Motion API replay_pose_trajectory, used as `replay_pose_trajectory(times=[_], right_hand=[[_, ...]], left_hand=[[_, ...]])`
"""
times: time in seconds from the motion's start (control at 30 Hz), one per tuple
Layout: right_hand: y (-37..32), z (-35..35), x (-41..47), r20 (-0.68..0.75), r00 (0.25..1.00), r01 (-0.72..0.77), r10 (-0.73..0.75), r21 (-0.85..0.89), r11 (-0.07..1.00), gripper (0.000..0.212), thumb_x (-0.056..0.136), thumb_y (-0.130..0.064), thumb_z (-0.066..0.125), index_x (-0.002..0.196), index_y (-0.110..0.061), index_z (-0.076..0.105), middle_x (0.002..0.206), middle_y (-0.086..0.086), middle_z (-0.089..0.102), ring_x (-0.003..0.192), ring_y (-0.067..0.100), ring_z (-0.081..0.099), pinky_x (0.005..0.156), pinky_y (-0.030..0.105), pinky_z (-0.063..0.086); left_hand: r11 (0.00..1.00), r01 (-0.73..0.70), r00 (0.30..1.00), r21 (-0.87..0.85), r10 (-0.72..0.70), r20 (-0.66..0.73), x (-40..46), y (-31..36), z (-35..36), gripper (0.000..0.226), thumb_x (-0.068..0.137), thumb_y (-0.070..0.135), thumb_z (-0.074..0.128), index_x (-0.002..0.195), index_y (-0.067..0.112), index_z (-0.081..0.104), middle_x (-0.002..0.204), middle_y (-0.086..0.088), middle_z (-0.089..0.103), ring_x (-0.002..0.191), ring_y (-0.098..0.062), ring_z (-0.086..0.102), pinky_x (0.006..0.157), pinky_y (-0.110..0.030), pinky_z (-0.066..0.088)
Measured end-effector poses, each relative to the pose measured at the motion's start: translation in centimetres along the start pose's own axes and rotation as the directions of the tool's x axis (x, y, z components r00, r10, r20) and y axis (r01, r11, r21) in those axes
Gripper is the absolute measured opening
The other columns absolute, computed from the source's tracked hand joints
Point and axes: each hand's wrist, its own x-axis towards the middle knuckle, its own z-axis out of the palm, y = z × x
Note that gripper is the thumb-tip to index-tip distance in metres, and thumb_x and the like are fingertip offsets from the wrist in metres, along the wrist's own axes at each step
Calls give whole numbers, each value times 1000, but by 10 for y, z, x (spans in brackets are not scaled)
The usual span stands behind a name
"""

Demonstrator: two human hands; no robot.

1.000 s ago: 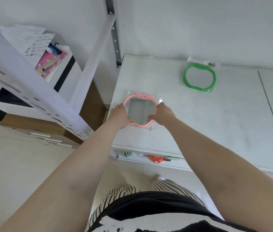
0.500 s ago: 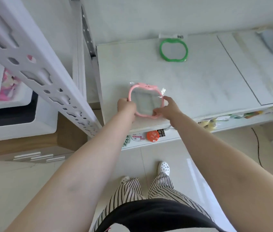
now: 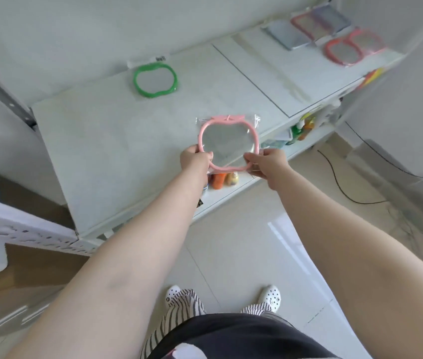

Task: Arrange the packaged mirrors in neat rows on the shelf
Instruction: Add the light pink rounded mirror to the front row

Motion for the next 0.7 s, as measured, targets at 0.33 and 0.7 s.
replay_pose_trajectory(times=[0.33, 0.7], right_hand=[[31, -213, 35, -117, 991, -52, 59, 60, 997, 28, 76, -2, 72, 102, 7, 65, 80, 12, 63, 61, 19, 65, 63, 28, 62], [28, -310, 77, -138, 989, -28, 48, 142, 989, 4, 81, 0, 68, 79, 2, 64, 85, 12, 62, 65, 19, 64, 65, 25, 61]], left_hand=[[984, -26, 992, 176, 4, 125, -58, -27, 204, 18, 81, -2, 55, 70, 13, 54, 56, -3, 42, 48, -18, 36, 47, -20, 28], [950, -126, 978, 286, 71, 198, -46, -13, 319, 18, 81, 2, 61, 97, 2, 68, 68, -4, 57, 74, -23, 53, 72, -33, 45]])
